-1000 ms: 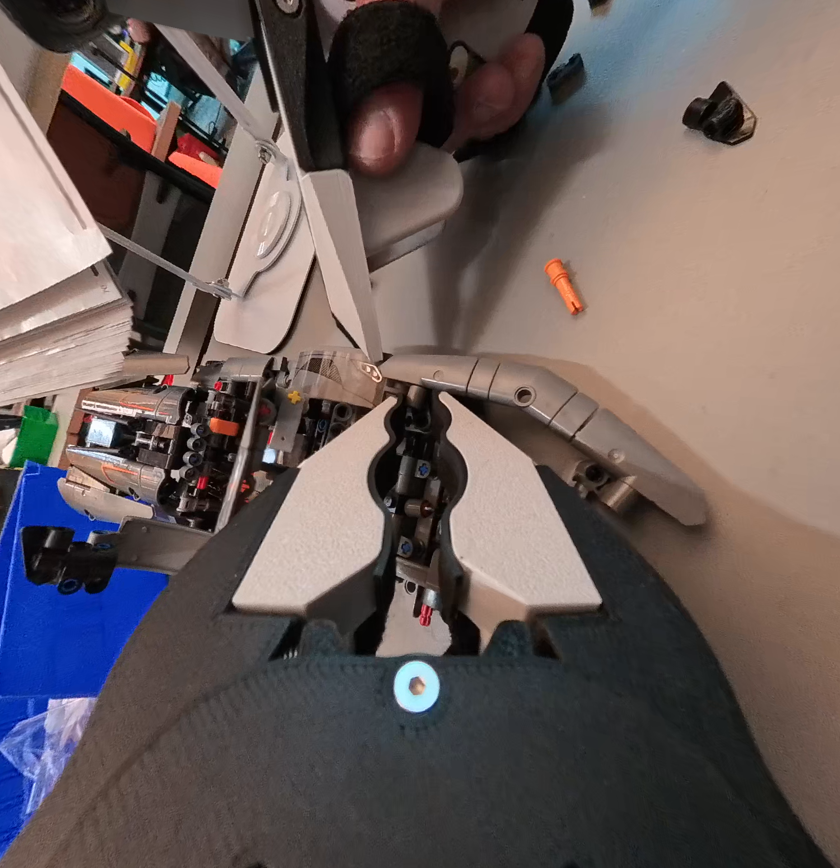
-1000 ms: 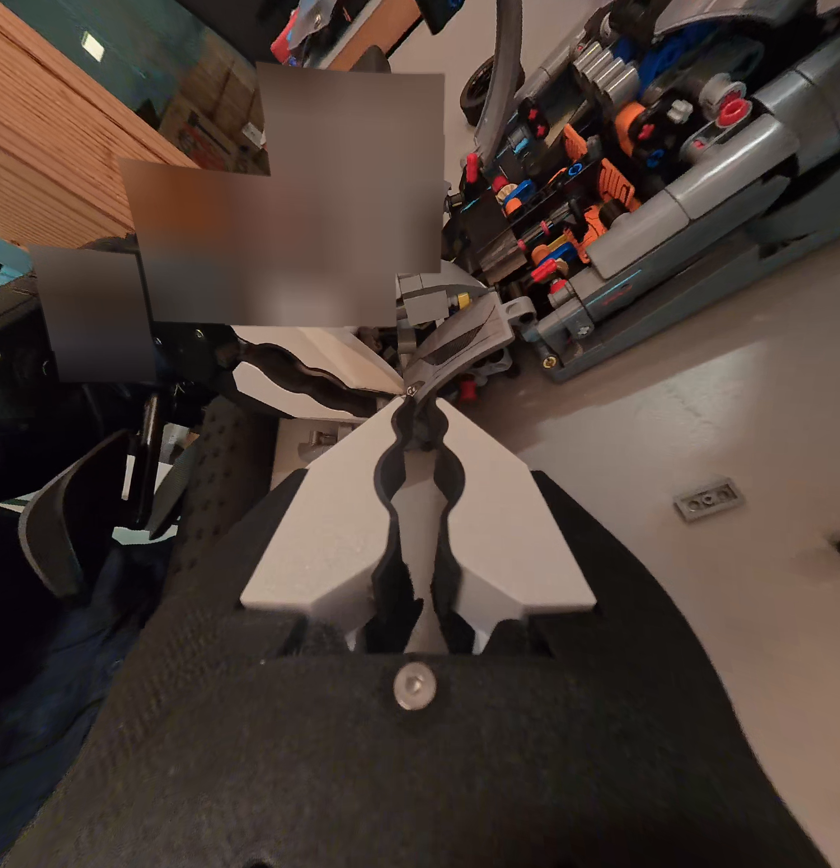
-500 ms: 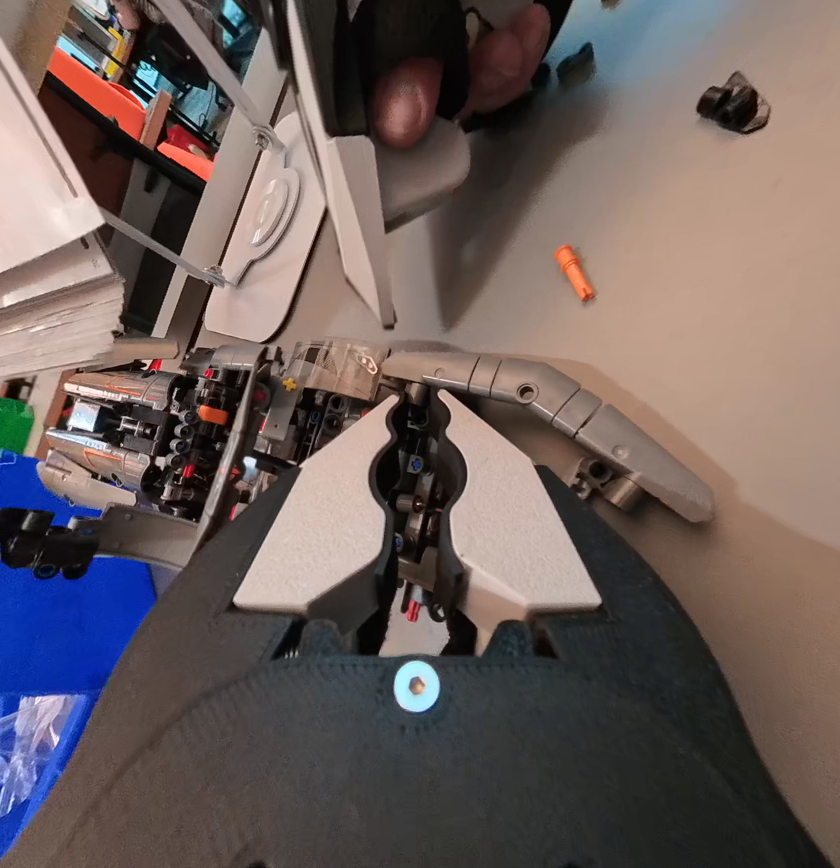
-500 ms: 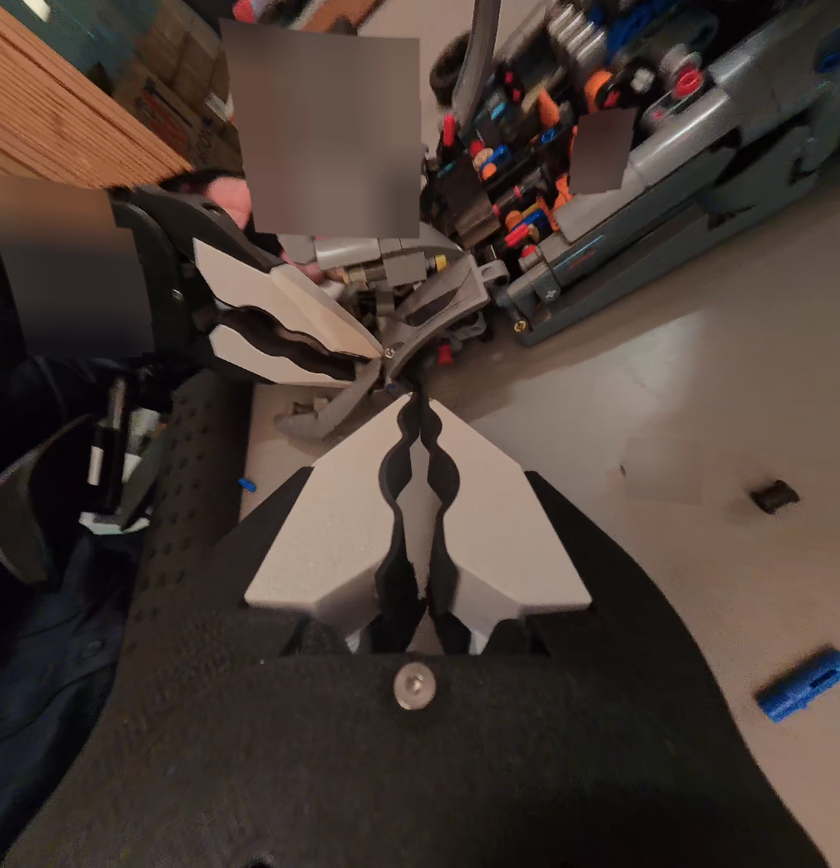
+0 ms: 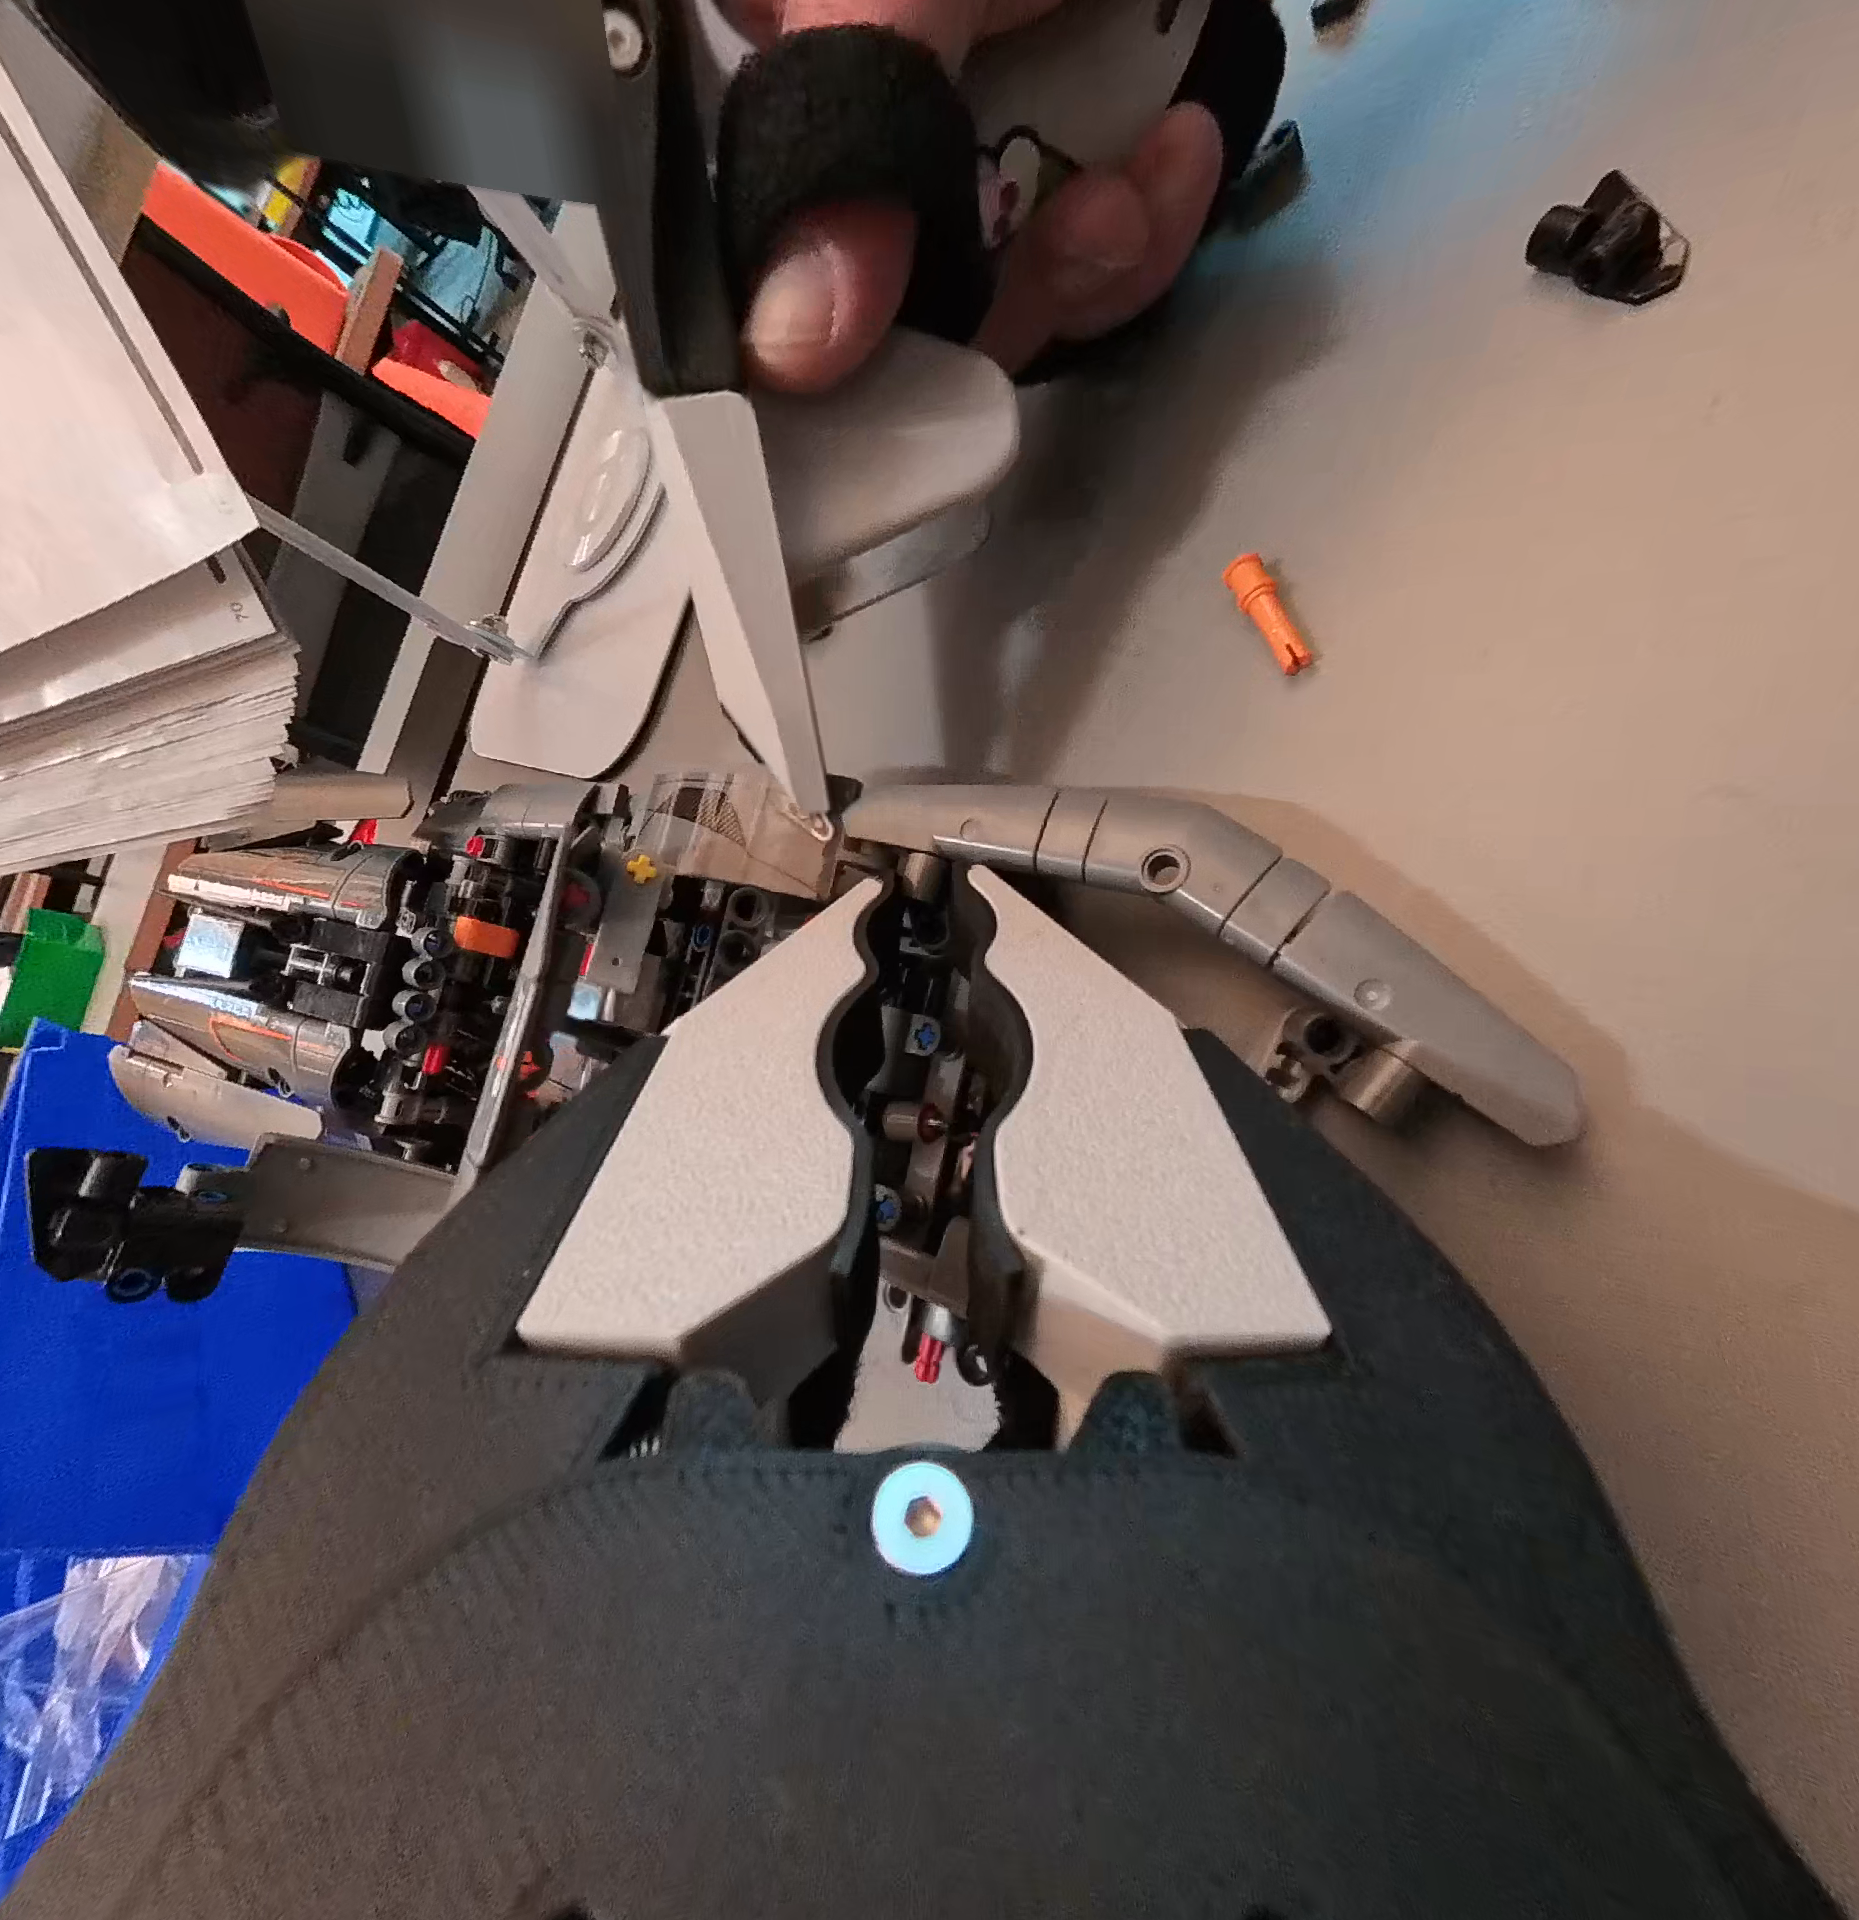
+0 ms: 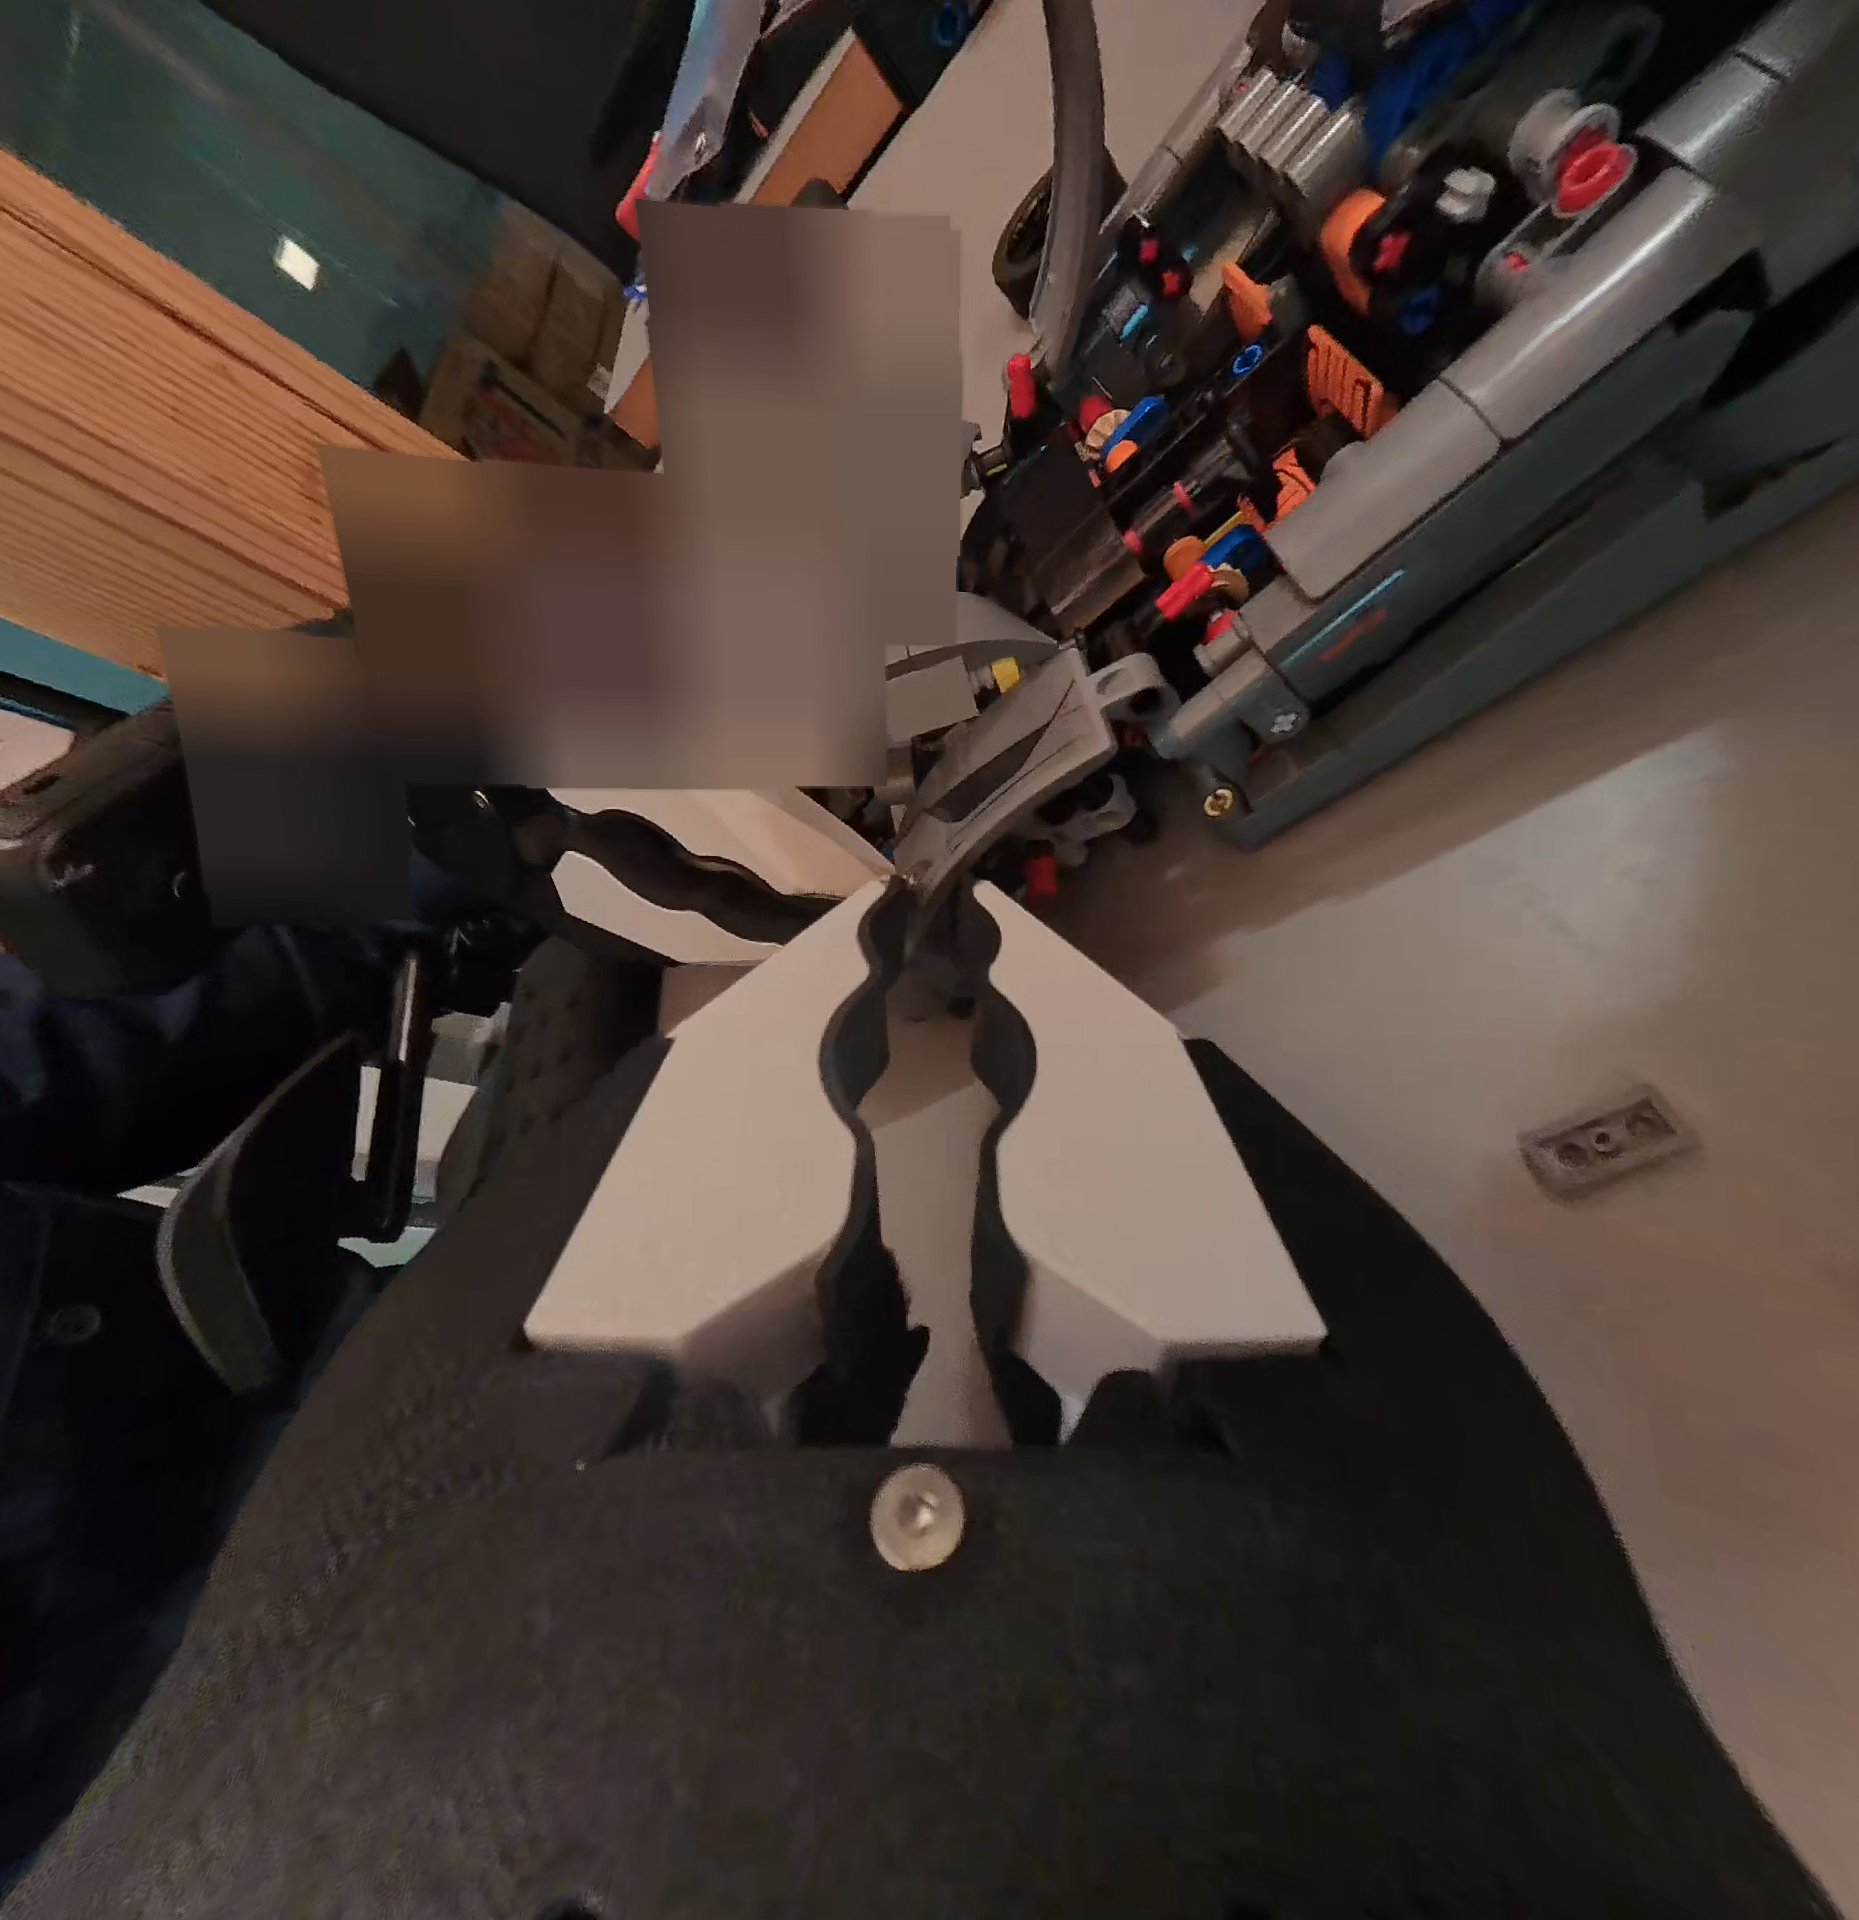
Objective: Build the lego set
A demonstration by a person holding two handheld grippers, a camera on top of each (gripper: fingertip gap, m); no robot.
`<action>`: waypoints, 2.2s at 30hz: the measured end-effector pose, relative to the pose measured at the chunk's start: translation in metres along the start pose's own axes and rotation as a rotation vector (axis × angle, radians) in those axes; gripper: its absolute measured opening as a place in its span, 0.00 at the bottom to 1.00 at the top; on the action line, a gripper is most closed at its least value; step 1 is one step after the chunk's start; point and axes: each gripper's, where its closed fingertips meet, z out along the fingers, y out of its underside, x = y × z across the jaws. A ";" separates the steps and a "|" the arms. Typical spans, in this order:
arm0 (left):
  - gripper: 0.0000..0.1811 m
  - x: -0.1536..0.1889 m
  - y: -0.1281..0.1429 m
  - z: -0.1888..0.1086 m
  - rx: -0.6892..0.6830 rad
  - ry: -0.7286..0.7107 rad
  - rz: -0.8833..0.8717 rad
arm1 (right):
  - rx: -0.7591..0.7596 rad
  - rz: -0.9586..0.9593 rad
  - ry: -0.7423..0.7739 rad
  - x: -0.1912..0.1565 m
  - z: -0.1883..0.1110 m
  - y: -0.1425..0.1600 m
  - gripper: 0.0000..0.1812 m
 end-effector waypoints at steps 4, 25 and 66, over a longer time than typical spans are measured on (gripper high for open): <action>0.03 -0.001 0.001 -0.001 0.004 -0.003 0.000 | 0.013 0.062 -0.018 0.001 0.002 -0.002 0.04; 0.03 -0.001 -0.001 -0.001 0.031 0.006 -0.063 | 0.037 0.118 -0.077 -0.004 0.001 -0.004 0.00; 0.03 0.005 -0.007 -0.002 0.073 0.067 -0.069 | -0.127 -0.085 0.038 -0.003 0.000 0.025 0.06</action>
